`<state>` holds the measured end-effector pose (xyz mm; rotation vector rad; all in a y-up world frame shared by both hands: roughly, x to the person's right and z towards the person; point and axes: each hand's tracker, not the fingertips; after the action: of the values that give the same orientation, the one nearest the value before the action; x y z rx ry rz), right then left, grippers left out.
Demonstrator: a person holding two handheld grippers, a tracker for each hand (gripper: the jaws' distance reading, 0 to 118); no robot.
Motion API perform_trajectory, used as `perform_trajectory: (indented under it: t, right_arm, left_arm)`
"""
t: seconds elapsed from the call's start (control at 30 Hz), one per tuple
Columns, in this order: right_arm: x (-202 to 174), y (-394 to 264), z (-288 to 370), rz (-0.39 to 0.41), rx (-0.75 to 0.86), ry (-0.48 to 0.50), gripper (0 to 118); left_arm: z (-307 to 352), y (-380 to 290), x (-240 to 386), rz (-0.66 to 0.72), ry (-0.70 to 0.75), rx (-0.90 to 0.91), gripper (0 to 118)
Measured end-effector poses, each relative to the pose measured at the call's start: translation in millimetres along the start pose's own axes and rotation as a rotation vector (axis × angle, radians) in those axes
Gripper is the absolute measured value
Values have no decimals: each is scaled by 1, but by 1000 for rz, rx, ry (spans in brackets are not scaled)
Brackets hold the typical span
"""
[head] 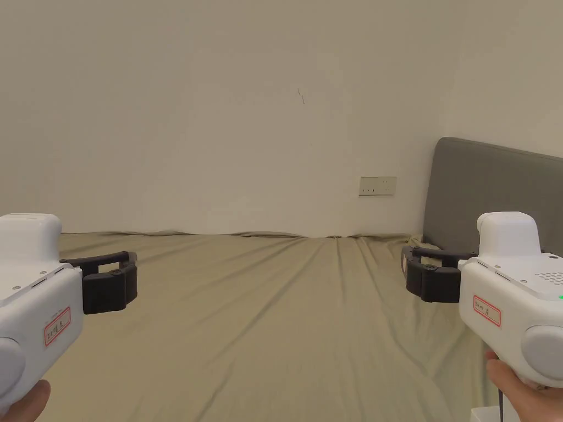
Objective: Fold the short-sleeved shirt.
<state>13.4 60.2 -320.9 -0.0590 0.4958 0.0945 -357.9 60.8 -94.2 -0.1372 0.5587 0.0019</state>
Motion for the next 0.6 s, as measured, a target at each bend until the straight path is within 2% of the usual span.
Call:
perform_trajectory:
  t: [0.1, 0.17, 0.23, 0.27, 0.3, 0.37, 0.5, 0.57, 0.6]
  right_arm:
    - [2, 1, 5, -53, 10, 70, 118]
    - [3, 3, 6, -76, 10, 62, 118]
    - [0, 4, 3, -63, -20, -27, 118]
    - [-4, 4, 0, -31, -41, -92, 118]
    - [-6, 4, -4, -2, -49, -118, 118]
    - [-3, 2, -5, -20, -40, -60, 118]
    - [6, 1, -5, -155, -68, 71, 118]
    - [7, 2, -5, -204, -79, 73, 118]
    - [6, 2, -5, -198, -86, 56, 118]
  left_arm:
    - [-1, -1, 1, 2, -5, -2, 116]
    - [-2, -1, 2, 2, -5, 0, 116]
    - [-4, -1, 3, 7, -7, -2, 116]
    - [-5, -1, 3, 9, -13, -6, 116]
    - [-6, -1, 4, 10, -16, -12, 116]
    - [-6, -1, 6, 4, -19, -9, 116]
    - [-8, -2, 9, -5, -20, -10, 116]
    - [-9, -1, 10, -3, -27, -16, 116]
    - [-10, -1, 11, -3, -28, -15, 116]
